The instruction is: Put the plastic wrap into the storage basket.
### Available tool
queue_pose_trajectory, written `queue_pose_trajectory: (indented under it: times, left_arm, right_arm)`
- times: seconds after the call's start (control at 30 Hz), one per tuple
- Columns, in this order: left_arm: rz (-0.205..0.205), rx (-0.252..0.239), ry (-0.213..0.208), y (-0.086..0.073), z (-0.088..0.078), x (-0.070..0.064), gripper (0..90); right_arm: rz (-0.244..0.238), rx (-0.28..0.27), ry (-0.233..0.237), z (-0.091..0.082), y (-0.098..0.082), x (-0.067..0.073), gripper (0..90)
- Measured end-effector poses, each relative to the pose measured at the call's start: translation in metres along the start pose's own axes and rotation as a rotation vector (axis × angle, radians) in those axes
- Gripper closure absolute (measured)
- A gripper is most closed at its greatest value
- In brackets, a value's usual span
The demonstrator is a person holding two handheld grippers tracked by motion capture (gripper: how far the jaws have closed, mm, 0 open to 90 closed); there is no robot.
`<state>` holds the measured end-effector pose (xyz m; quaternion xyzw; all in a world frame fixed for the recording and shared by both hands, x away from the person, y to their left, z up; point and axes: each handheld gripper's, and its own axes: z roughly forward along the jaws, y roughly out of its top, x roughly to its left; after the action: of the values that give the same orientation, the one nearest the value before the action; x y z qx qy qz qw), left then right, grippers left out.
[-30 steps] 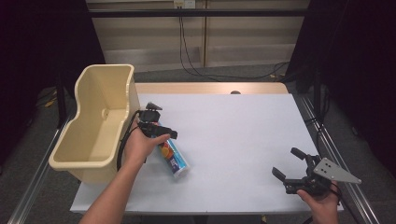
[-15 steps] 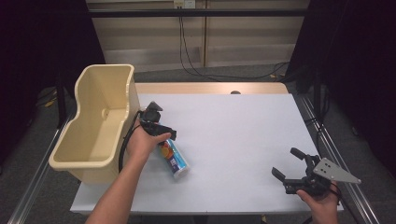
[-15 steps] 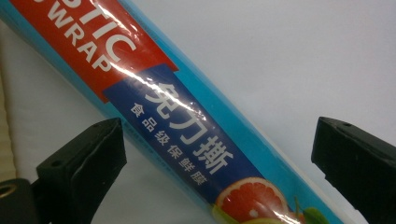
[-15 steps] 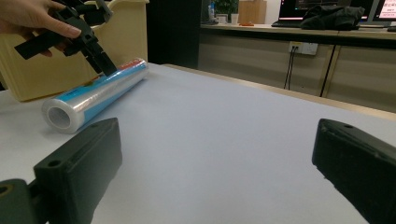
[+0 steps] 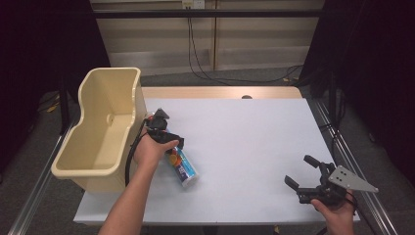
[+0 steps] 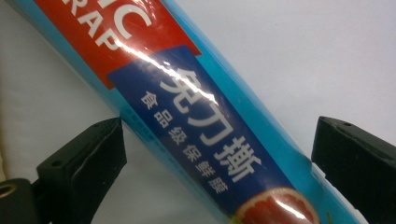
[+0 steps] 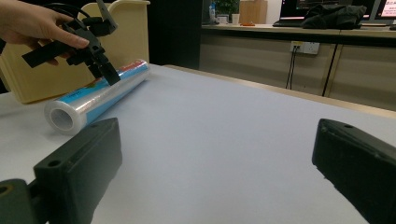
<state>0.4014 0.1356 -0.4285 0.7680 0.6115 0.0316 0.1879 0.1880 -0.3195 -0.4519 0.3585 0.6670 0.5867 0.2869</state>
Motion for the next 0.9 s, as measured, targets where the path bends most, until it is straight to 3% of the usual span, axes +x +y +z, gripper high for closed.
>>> queue_pose_trajectory:
  times: [0.3,0.6,0.73,0.9]
  left_arm:
    - [-0.021,0.005,0.028,0.000,0.007,-0.003,0.0]
    - [-0.083,0.040,0.008,-0.005,0.026,-0.004,0.9]
    - [-0.091,0.036,0.018,-0.005,0.029,-0.006,2.4]
    - [-0.137,0.058,0.036,-0.003,0.030,-0.008,6.9]
  right_arm:
    - [0.000,-0.003,0.003,-0.001,0.000,0.000,1.3]
    - [0.001,-0.009,0.006,-0.001,0.001,0.001,1.3]
    - [0.002,-0.009,0.007,-0.001,0.001,0.000,1.3]
    - [0.002,-0.010,0.007,-0.001,0.001,0.000,1.3]
